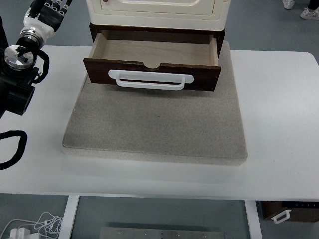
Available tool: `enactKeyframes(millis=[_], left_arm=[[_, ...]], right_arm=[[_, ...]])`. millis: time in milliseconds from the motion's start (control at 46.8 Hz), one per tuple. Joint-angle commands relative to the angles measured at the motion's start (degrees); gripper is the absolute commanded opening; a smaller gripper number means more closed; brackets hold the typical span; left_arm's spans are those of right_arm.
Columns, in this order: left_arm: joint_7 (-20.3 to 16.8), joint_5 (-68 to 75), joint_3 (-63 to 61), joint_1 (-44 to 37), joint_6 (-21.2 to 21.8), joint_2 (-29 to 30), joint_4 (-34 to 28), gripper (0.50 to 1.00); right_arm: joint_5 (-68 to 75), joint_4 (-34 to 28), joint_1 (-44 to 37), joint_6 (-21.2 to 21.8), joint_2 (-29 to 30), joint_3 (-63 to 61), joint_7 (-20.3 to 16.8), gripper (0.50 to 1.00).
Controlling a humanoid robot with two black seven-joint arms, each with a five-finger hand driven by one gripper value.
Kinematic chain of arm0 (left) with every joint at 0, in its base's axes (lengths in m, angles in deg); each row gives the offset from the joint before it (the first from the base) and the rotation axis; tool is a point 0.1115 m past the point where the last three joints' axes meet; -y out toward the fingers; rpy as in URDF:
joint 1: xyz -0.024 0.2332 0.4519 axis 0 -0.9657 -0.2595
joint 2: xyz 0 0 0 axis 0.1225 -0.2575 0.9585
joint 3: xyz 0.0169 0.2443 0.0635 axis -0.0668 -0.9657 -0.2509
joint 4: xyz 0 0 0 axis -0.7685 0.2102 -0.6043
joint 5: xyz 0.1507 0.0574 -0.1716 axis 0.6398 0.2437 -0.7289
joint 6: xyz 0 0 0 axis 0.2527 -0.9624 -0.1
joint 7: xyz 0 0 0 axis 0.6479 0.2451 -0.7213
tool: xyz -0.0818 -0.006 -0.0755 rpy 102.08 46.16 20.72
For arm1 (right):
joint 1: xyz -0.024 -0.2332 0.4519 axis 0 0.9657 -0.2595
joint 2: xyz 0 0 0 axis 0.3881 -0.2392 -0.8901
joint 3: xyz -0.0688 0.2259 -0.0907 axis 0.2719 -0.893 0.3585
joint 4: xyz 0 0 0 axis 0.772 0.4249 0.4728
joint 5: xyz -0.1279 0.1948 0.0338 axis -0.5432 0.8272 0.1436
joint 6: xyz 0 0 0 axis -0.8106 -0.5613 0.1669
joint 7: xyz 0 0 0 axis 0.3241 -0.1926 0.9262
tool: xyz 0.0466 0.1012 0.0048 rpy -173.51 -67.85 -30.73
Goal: Close drawer under combined cabinet
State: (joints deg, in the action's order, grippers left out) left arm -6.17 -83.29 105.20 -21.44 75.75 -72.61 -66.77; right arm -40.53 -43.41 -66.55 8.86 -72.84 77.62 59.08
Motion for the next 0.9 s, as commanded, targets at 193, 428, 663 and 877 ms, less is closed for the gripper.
enactKeyframes(millis=[193,428,663,877], left_arm=[[0.01,-0.09,0.00,0.08,-0.02,0.09,-0.10,0.999],[0.01,-0.17,0.18,0.17,-0.28,0.35,-0.10,0.996],[-0.07,-0.26,0.62,0.61,-0.19,0.53,-0.18,0.996],[-0.07,0.00,0.36,0.79,-0.90,0.62,-0.18,0.999]], right_arm=[[0.00,0.00,0.00,0.00,0.00,-0.06,0.00,0.952],[0.00,0.00,0.00,0.00,0.00,-0.06,0.00,0.952],[0.00,0.00,0.00,0.00,0.00,-0.06,0.00,0.952],[0.00,0.00,0.00,0.00,0.00,-0.06,0.00,0.952]])
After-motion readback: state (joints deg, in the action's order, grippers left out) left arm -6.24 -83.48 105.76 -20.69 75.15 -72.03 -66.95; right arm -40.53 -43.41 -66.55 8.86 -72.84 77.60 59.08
